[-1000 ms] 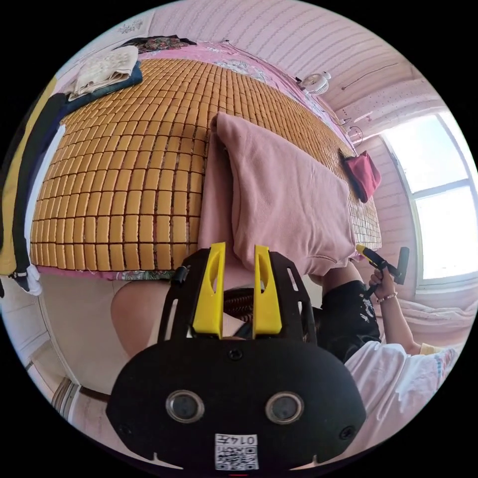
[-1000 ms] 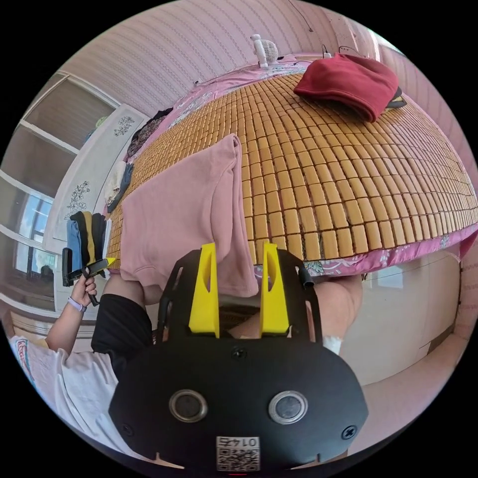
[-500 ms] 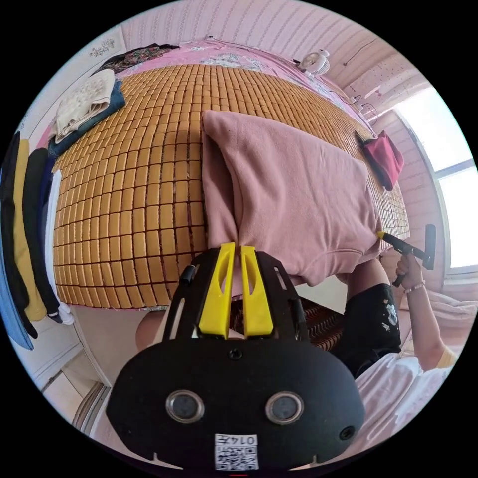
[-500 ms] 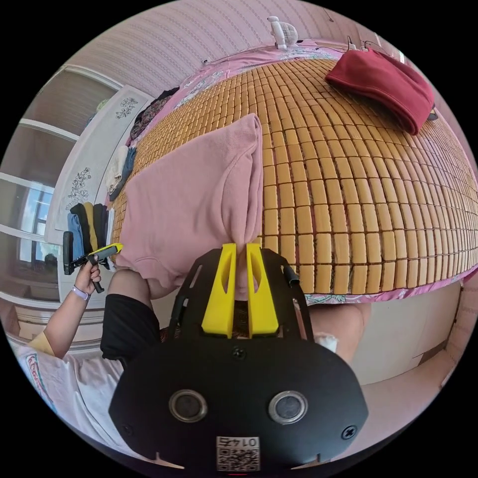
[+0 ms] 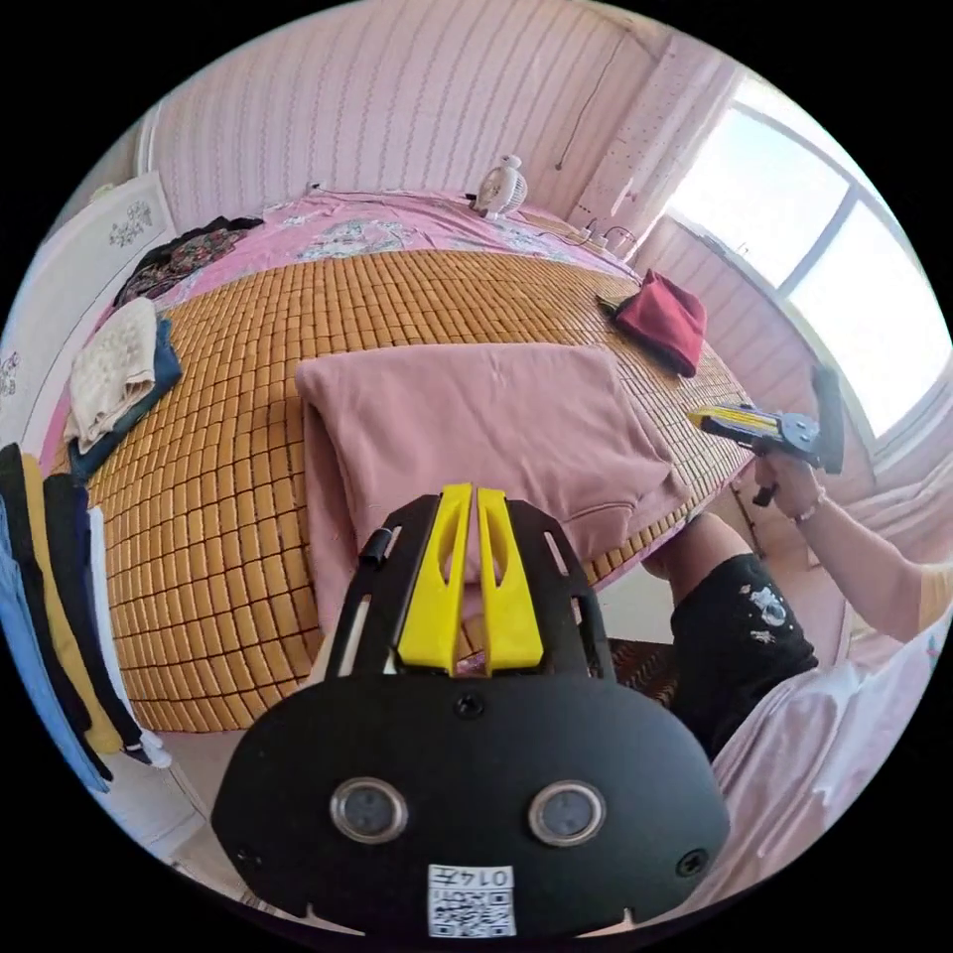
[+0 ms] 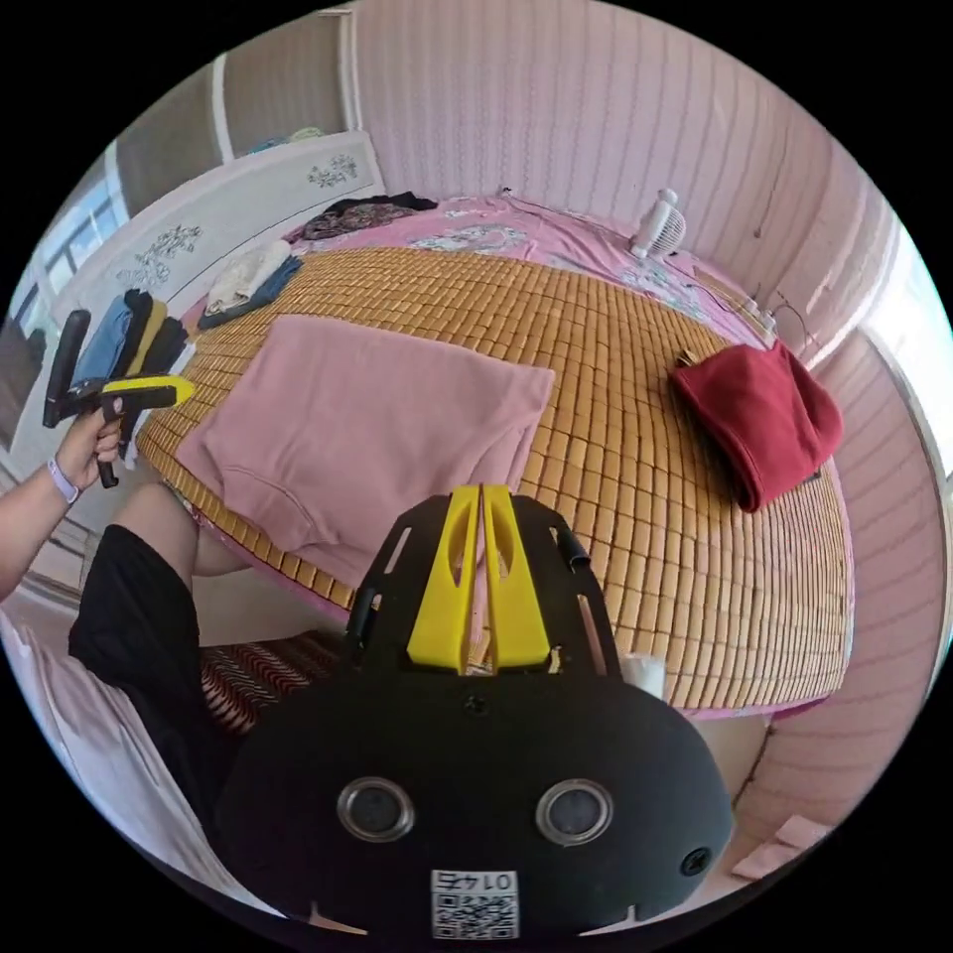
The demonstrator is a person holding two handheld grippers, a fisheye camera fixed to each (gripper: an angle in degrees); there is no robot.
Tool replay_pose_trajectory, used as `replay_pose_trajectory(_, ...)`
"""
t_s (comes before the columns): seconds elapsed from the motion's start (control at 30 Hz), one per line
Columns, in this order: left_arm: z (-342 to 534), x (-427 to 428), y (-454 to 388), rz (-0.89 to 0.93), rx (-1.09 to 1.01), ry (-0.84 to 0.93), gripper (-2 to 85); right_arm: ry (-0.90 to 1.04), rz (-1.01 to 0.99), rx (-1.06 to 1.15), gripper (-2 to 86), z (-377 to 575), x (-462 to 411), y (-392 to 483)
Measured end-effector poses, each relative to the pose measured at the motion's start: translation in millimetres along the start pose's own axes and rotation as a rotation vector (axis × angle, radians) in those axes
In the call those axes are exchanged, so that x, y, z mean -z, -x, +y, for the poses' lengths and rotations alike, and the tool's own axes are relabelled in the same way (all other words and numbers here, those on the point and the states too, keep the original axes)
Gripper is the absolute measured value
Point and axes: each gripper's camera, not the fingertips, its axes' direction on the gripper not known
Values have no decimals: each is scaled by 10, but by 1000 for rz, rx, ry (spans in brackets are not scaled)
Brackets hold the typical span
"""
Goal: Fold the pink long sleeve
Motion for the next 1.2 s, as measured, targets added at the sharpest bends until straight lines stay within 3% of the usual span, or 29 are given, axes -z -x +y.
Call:
replay_pose_trajectory(0.13,91,-554,-807,9,-179,28,-9,121,-78,222,-3,-693,-444,692)
replay_pose_trajectory(0.23,215,-1006,-1121,-70,-276,181,-10,181,-74,346,-4,-1091,-759,1114)
replay_pose_trajectory(0.37,526,-1070,-1255,-121,-330,79,-10,248,-58,421,-4,-1636,-1083,1435)
replay_pose_trajectory(0.47,645,-1076,-1218,-76,-271,46,-10,315,36,470,-4,-2069,-1422,1626)
replay_pose_trajectory(0.53,694,-1087,-1160,-29,-220,30,-10,465,42,468,-4,-2274,-1837,1685)
replay_pose_trajectory(0.77,774,-1165,-1088,64,-174,35,-10,583,-154,458,-3,-2558,-1830,1402)
replay_pose_trajectory(1.0,897,-1205,-1182,46,-199,3,-9,438,-36,378,-4,-2414,-1945,1205)
replay_pose_trajectory(1.07,958,-1187,-1230,28,-219,-22,-9,402,-67,329,-4,-2354,-1857,1060)
replay_pose_trajectory(1.2,1059,-1078,-1380,12,-328,-69,-5,121,-215,188,-1,-1773,-1106,415)
